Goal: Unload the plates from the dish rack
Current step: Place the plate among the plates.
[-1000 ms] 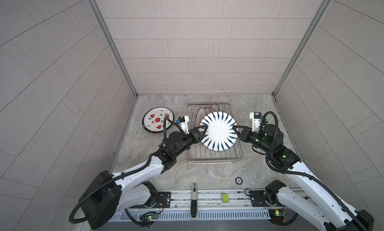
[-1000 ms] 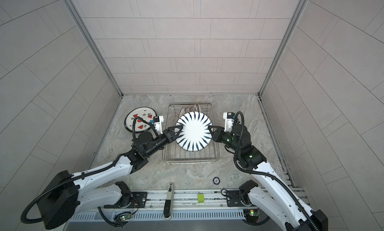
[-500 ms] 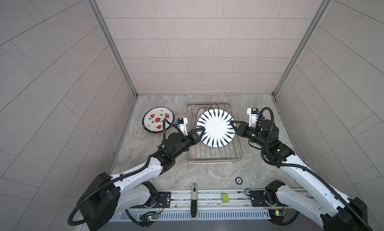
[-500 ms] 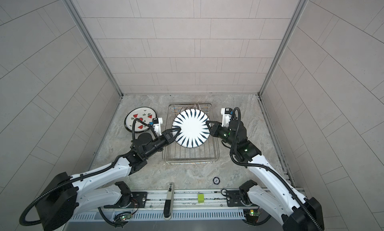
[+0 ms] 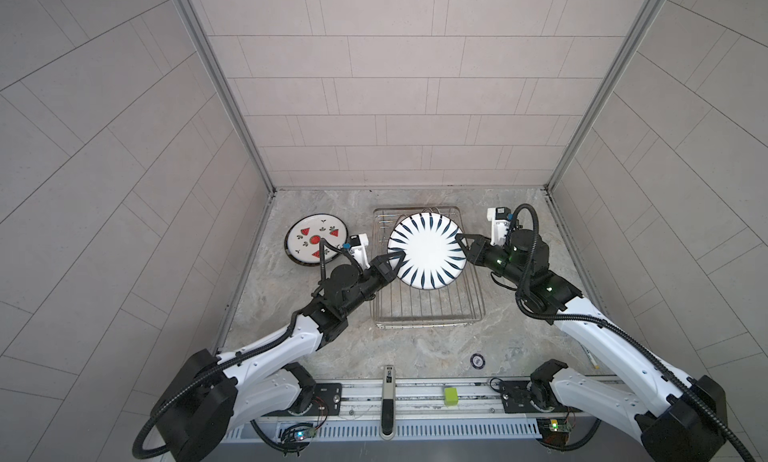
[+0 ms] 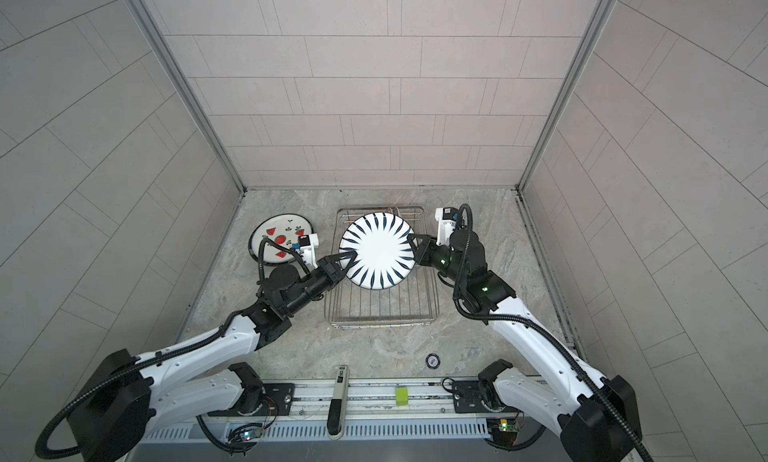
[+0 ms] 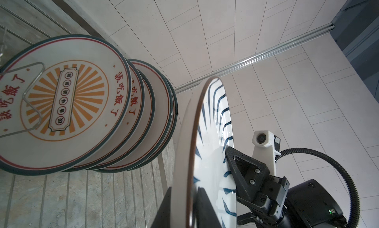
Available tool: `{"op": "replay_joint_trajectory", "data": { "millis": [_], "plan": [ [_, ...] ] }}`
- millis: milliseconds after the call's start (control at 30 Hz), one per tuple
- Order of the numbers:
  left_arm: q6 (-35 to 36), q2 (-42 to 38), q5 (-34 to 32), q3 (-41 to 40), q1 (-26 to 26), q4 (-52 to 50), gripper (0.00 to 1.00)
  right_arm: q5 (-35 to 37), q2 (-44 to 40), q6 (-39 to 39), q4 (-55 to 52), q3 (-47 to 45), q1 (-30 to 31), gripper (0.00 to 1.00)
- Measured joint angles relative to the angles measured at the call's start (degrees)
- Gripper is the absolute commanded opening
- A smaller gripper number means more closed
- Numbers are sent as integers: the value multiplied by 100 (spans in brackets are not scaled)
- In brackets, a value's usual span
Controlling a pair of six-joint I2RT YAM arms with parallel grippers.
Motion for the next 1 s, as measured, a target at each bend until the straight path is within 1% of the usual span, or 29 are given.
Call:
{"op": "replay_joint_trajectory", "data": {
  "millis": [33,100,167,300,400,567,600,667,700,733,1000],
  "plan": [
    [-13,0,0,0,0,13,0,50,-2,-39,-44,33,22,17],
    [11,0,37,0,-2,59,0,127,7,-146,-155,76,52,25],
    [114,-9,92,0,-7,87,0,173,44,-219,-321,85,94,31],
    [219,-9,140,0,0,66,0,177,103,-264,-516,70,142,37],
    [236,-9,166,0,24,35,0,136,103,-282,-538,70,166,47],
    [245,-9,223,-20,155,-92,0,13,103,-352,-498,74,219,80],
    [243,-9,243,-42,186,-116,0,-15,103,-350,-485,79,223,85],
    [236,-24,278,-111,269,-166,0,-42,103,-374,-483,90,232,88],
    [232,-39,275,-164,317,-175,0,-44,103,-374,-496,96,232,98],
    [223,-61,271,-223,367,-177,0,-50,103,-424,-518,116,232,99],
    [157,-328,260,-398,780,-330,0,-55,210,-470,-621,260,249,99]
  ]
}}
